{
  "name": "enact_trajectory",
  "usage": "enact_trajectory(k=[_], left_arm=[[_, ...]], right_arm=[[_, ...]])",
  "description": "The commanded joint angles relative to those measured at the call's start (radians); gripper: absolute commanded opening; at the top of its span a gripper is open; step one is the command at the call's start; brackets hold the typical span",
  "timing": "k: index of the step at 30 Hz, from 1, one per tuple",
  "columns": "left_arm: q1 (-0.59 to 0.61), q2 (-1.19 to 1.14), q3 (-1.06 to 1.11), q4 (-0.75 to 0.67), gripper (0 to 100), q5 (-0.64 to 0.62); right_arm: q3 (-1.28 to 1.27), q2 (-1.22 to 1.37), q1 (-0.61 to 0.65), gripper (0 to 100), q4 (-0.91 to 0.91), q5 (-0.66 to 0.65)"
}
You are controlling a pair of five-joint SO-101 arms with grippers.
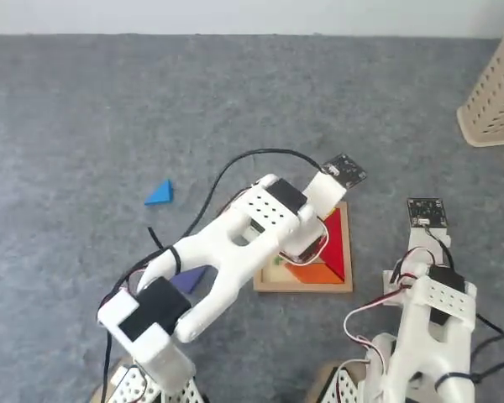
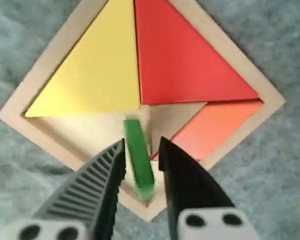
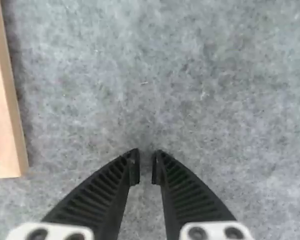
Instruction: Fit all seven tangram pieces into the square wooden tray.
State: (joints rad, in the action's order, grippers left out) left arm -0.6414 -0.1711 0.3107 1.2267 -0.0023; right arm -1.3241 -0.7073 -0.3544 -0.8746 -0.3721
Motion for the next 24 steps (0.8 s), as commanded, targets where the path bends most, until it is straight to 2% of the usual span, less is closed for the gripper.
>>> enact_trajectory(k=[1,8,13,19,24], left_arm=[[-0.005,0.005,-0.001,-0.006,11,-0.031],[0.060,0.006,-0.010,-0.012,11,-0.028],[0.095,0.015,-0.010,-0.006,11,0.021],[0.064,0.040,-0.007,0.081,11,0.026],[0.014,0.203,0.061,0.138,11,0.035]], right_arm=[[0.005,-0.025,0.018,8.0,0.015,0.003],[0.005,-0.025,0.018,8.0,0.015,0.003],[0.005,-0.025,0.018,8.0,0.015,0.003],[0.005,-0.025,0.018,8.0,0.015,0.003],[0.005,-0.025,0.018,8.0,0.015,0.003]])
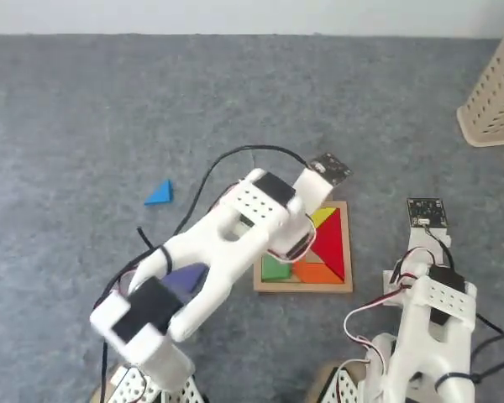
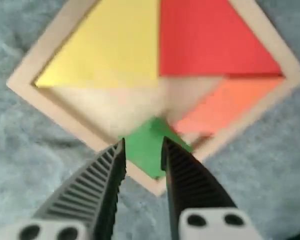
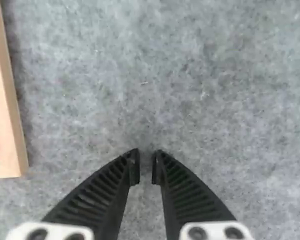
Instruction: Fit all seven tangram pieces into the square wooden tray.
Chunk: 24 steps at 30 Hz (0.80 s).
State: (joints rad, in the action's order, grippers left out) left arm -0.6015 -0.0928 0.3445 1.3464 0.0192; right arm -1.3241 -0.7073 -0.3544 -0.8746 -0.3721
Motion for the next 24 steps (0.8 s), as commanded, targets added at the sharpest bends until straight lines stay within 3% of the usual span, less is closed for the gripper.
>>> enact_trajectory(k=[1,5,12,24], left_arm=[[-0.031,0.153,0.056,0.014,11,0.035],[-0.032,0.215,0.176,0.005,11,0.077],[-0.034,0.158,0.312,-0.147,11,0.077],[0.015,-0.026,0.099,-0.144,11,0.117]], right_arm=[[0.005,-0.025,0.018,8.0,0.015,0.003],[0.005,-0.027,0.019,8.1,0.015,0.003],[0.005,-0.027,0.019,8.1,0.015,0.003],[0.005,-0.027,0.019,8.1,0.015,0.003]])
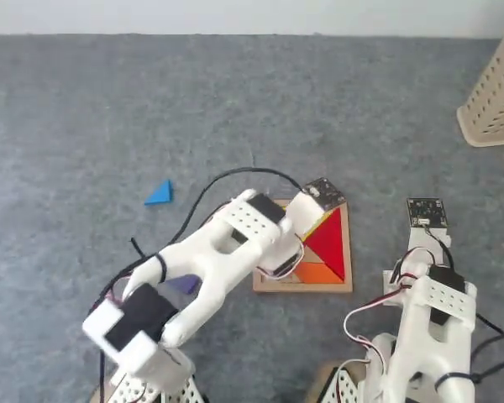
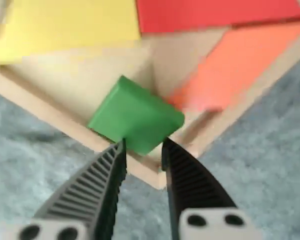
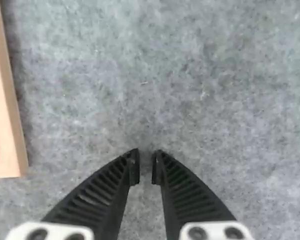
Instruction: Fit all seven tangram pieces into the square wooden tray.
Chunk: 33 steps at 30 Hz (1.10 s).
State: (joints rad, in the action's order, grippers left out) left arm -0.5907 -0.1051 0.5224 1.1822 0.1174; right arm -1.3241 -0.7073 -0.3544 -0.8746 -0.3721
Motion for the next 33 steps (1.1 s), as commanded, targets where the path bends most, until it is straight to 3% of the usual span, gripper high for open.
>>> enact_trajectory(k=[1,12,22,29,33], left_arm=[[0.008,-0.026,-0.104,0.031,11,0.020],[0.043,-0.143,-0.309,0.127,11,0.052],[0.120,-0.005,-0.306,0.186,11,0.098],[0.107,-0.006,-0.246,0.057,11,0.081],[0.107,-0.006,-0.246,-0.054,11,-0.006]], right_arm=[[0.005,-0.027,0.019,8.1,0.015,0.003],[0.005,-0.027,0.019,8.1,0.015,0.003],[0.005,-0.027,0.019,8.1,0.015,0.003],[0.005,-0.027,0.019,8.1,0.015,0.003],[0.005,-0.027,0.019,8.1,0.015,0.003]])
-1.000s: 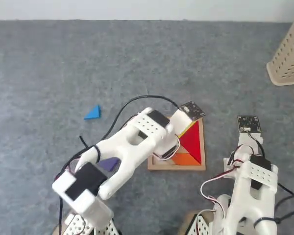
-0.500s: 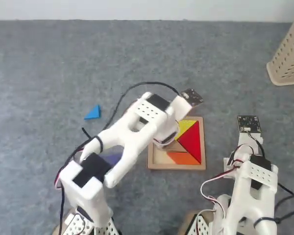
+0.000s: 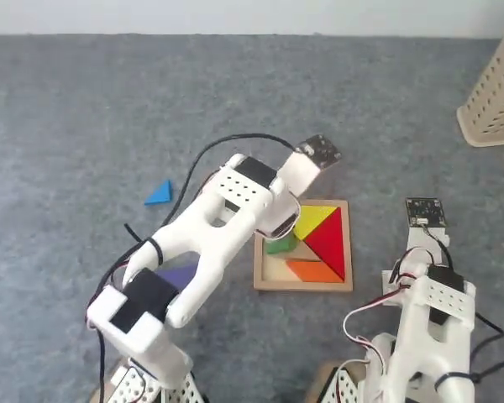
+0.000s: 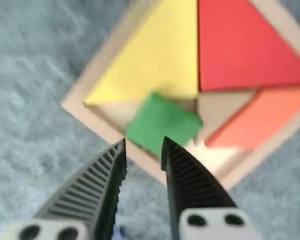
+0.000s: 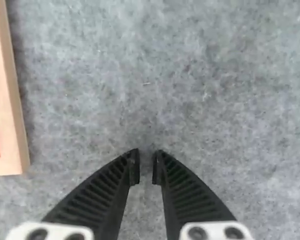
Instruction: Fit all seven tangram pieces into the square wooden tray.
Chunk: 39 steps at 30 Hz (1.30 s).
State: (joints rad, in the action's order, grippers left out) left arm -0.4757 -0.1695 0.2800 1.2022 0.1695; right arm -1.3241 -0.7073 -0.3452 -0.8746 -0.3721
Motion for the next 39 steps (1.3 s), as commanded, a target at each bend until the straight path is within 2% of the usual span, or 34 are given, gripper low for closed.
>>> enact_trajectory(k=[1,15,29,39], left_arm=[[-0.009,0.058,-0.005,-0.098,11,-0.071],[-0.009,0.057,0.074,-0.221,12,-0.091],[-0.060,0.057,0.087,-0.259,12,-0.124],[0.060,0.058,0.193,-0.305,11,-0.048]], right_arm=[[0.005,-0.025,0.010,8.1,0.015,0.003],[0.005,-0.025,0.010,8.1,0.015,0.003],[0.005,-0.025,0.010,8.1,0.015,0.003],[0.005,-0.025,0.010,8.1,0.015,0.003]])
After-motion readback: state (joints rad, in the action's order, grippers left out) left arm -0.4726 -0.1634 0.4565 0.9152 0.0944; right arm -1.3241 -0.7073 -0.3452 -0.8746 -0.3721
